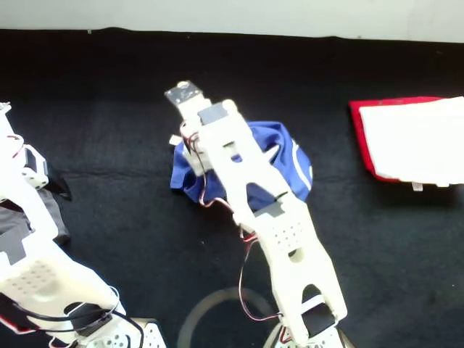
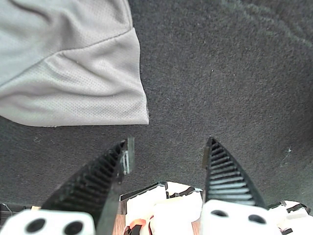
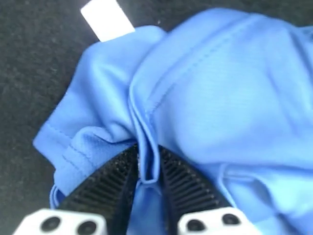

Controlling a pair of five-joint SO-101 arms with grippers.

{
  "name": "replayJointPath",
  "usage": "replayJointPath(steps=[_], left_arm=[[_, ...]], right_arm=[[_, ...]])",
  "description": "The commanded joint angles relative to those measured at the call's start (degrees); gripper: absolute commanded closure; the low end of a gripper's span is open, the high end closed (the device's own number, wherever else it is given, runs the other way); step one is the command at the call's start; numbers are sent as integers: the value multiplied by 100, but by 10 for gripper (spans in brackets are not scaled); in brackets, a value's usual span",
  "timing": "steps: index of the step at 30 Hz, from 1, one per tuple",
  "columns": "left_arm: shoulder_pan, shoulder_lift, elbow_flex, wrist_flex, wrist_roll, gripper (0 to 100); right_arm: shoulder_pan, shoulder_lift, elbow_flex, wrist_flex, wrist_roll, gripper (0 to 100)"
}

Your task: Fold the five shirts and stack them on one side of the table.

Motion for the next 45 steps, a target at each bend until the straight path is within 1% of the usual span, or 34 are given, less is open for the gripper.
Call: replayJointPath(steps=[1, 6, 9, 10, 13, 16, 21, 24, 29, 31, 34, 35, 45], left_arm=[[57, -13, -154, 70, 26, 765], [57, -13, -154, 70, 26, 765], [66, -13, -154, 70, 26, 765], [66, -13, -154, 70, 26, 765], [84, -13, -154, 70, 26, 765], [57, -13, -154, 70, 18, 765], [57, -13, -154, 70, 18, 765], [57, -13, -154, 79, 18, 765], [66, -13, -154, 79, 18, 765], [57, -13, -154, 79, 18, 765], [57, -13, -154, 79, 18, 765], [57, -13, -154, 79, 18, 765], [57, -13, -145, 88, 18, 765]], right_arm=[[84, -418, -866, 470, -9, 993], [92, -374, -2044, 1279, -9, 990], [75, -400, -2325, 1789, -9, 990], [57, -435, -2290, 1815, -35, 991], [-22, -699, -2088, 1807, -44, 991], [-391, -1253, -1534, 1807, -44, 991], [-1130, -2062, 136, 1789, -44, 991], [-1349, -2141, 927, 1657, -35, 991], [-1156, -2141, 1710, 629, -9, 988], [-1086, -2141, 1851, 426, -9, 953], [-1077, -2141, 1895, 400, -9, 865], [-1077, -2141, 1877, 400, -9, 854], [-1051, -2185, 1701, 514, -9, 854]])
